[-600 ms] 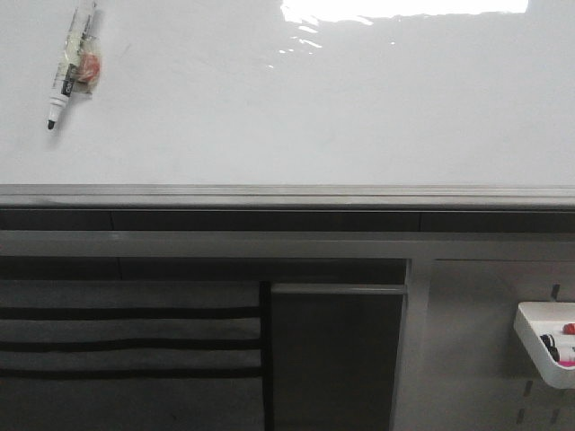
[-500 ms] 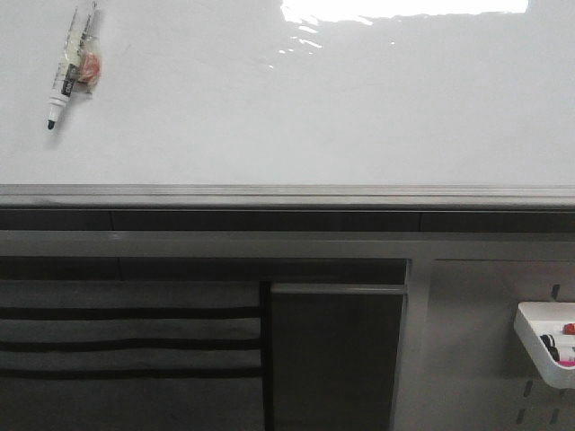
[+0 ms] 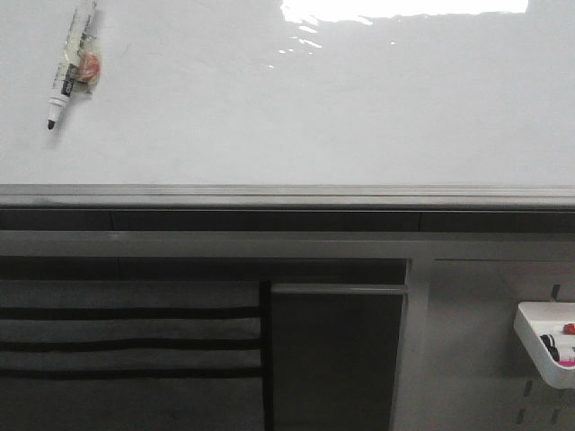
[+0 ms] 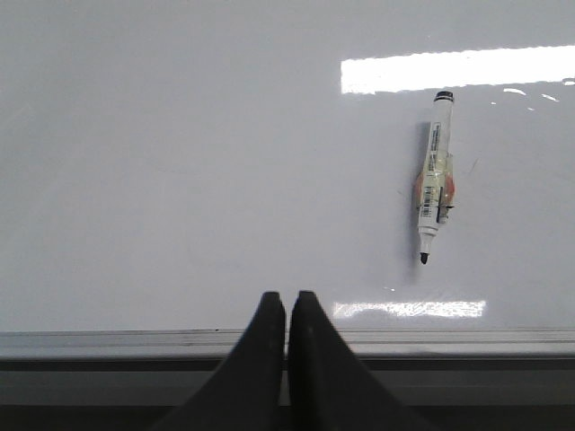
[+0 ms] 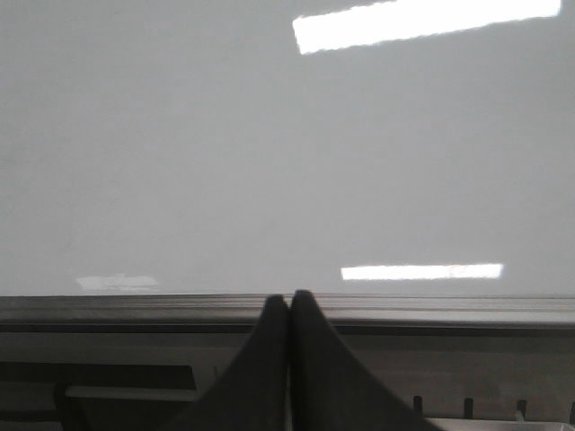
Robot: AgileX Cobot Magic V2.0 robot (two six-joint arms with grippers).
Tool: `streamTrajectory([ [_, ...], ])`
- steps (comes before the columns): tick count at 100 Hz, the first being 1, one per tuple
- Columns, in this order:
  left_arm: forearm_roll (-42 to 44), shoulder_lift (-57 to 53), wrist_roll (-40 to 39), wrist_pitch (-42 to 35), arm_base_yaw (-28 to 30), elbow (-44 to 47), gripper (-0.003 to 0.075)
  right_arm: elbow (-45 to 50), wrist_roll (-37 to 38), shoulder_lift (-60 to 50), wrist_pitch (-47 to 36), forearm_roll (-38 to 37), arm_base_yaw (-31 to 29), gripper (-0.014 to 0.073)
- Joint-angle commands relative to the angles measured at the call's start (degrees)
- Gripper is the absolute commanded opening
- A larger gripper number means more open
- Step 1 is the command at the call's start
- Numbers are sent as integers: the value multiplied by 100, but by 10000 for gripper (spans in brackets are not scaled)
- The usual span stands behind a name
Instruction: Write number 3 on whiteboard
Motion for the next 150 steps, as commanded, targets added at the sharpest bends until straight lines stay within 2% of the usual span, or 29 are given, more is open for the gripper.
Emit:
streamTrajectory([
  [1, 0, -178, -37, -466, -42, 9, -18, 115, -24, -116, -493, -15, -41, -74],
  [67, 0, -178, -37, -525, -42, 9, -18, 115, -36, -116, -551, -64, -41, -74],
  [84, -160, -178, -37, -547, -42, -235, -18, 10, -45, -116, -917, -77, -41, -74],
  [97, -347, -135, -37, 91, -42, -919, -18, -626, -45, -116, -110, -65, -41, -74],
  [110, -347, 252, -37, 1608, -42, -2113, -18, -1653, -50, 126, 969, -65, -41, -74],
  [124, -325, 936, 35, 2430, -42, -3182, -18, -2639, -124, 764, 1718, -76, -41, -74],
  [135, -351, 1331, 35, 2657, -42, -3657, -18, -3089, -124, 1193, 1833, -65, -41, -74],
  [150, -351, 1485, 35, 2413, -42, -3711, -18, -3159, -124, 1359, 1583, -65, -41, -74],
])
